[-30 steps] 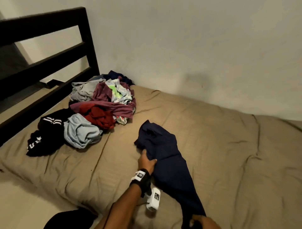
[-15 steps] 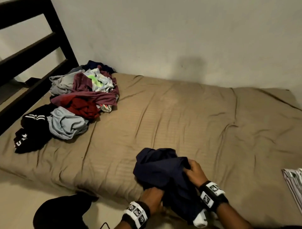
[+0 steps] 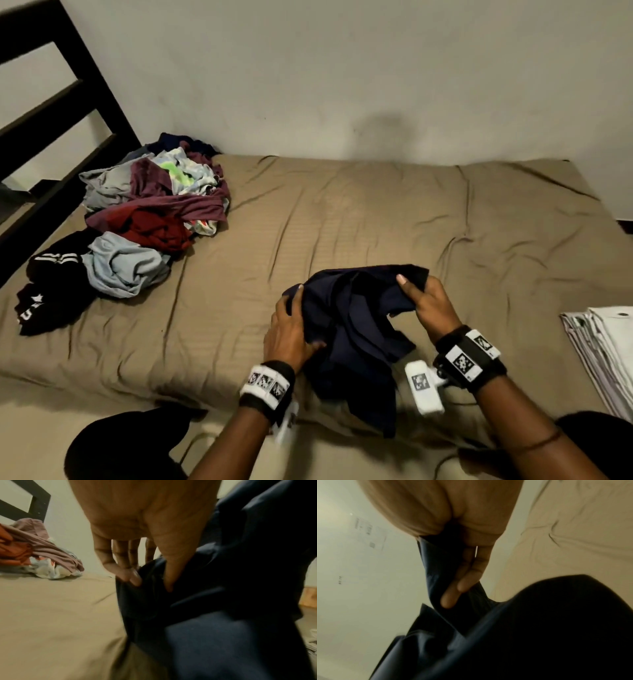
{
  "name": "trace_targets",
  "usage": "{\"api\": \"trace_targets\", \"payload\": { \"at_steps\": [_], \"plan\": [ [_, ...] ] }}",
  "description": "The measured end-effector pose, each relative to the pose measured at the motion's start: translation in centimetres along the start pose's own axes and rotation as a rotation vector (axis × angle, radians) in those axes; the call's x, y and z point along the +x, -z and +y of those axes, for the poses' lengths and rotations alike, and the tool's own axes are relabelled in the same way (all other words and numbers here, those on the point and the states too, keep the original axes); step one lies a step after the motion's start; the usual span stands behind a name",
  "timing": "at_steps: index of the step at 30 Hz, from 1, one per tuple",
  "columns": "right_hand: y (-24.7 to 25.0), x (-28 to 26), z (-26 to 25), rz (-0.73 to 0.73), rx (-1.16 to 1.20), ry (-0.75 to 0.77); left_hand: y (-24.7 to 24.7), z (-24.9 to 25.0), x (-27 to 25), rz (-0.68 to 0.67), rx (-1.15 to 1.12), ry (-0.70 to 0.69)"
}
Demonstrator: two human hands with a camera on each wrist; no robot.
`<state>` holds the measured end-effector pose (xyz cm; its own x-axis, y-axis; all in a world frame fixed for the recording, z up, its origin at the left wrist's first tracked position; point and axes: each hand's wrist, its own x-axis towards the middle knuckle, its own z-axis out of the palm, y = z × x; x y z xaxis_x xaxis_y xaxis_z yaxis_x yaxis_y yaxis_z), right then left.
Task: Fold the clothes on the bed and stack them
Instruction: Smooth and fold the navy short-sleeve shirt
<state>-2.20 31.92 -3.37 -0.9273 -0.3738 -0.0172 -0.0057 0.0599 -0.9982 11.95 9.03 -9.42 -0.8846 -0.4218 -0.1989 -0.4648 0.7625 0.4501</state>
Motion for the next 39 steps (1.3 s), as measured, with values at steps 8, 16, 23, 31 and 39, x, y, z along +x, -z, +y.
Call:
{"api": "trace_targets", "payload": {
  "at_steps": [8, 16, 23, 31, 39],
  "plan": [
    [8.4, 2.9, -6.3, 0.316, 0.042, 0.054, 7.6, -0.9, 2.2, 0.358, -0.198, -0.096],
    [15.9, 7.2, -16.1, 0.549, 0.234, 0.19, 20.1, -4.3, 5.1, 0.591, -0.514, 0.008],
    [17.9, 4.6, -13.0, 0.517, 0.32, 0.135, 21.0, -2.9, 2.5, 0.479, -0.747, 0.023],
    [4.3, -4.9, -4.3, 0.025, -0.126, -0.067, 19.9, 5.0, -1.9, -0.011, -0.882, -0.006],
    [-11.9, -11.2, -4.2, -0.452, -0.125, -0.161, 19.9, 7.3, -2.1, -0.016, -1.233, 0.097]
  ]
}}
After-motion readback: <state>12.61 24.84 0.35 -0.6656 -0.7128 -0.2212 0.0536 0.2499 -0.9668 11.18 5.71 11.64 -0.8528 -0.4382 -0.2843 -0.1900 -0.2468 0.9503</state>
